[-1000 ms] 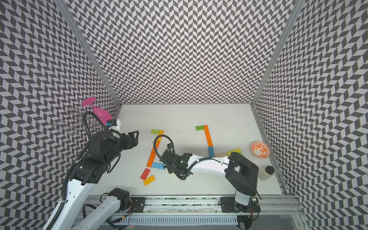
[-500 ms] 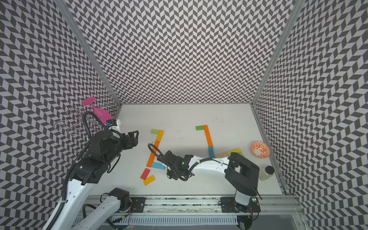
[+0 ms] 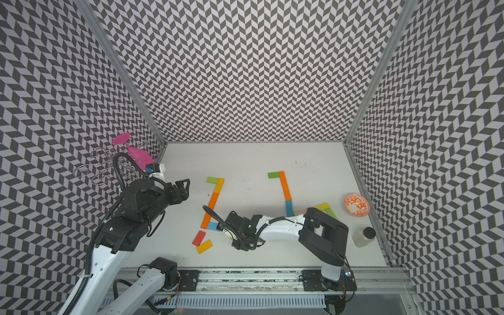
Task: Assemble a giraffe with building blocks
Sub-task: Assemble the building block at the center of the board.
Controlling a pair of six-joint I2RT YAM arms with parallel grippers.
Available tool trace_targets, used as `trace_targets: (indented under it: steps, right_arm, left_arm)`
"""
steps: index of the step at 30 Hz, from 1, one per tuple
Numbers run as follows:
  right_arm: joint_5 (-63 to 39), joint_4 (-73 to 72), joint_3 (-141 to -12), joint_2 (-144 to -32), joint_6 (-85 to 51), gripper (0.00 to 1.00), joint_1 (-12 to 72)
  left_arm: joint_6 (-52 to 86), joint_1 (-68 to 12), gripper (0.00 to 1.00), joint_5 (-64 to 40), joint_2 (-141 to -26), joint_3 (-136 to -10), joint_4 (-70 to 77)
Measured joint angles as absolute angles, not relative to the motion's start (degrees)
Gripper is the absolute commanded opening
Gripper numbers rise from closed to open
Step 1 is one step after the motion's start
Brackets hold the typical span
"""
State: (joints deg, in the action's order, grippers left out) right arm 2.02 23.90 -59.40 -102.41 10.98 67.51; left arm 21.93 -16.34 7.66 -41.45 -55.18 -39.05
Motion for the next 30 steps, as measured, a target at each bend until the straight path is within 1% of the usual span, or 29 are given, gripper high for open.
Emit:
trace_targets:
  steps: [2,4,5,7,14,19,30]
  right_arm:
    - [2.09,23.9,-59.4,-102.48,11.42,0.36,67.51]
    - [2.2,23.83,-59.4,-102.59,11.81,0.26,67.51]
    - [2.26,23.68,-59.4,-102.65,12.1,0.24,67.51]
    - [2.52,23.51,-59.42,-102.67,12.82,0.21,67.48]
    - [3.42,23.53,-61.43,-104.22,16.71,0.21,67.05]
    - [3.92,23.29,-64.18,-106.37,19.53,0.25,65.89]
    - [4.08,23.27,-66.22,-107.94,22.76,0.29,64.29]
  left_arm:
    - [21.93,-16.34,0.78,7.66,-41.45,-55.18,-39.05]
    - [21.93,-16.34,0.78,7.66,-41.45,-55.18,-39.05]
    - [21.93,-16.34,0.78,7.66,-41.45,-55.18,-39.05]
    - [21.93,-16.34,0.78,7.66,-41.45,-55.18,-39.05]
    - [21.93,-16.34,0.78,7.68,-41.45,-55.18,-39.07]
    - [21.93,-16.34,0.78,7.66,-41.45,-55.18,-39.05]
    - [21.91,-16.34,0.78,7.88,-41.15,-55.18,-39.07]
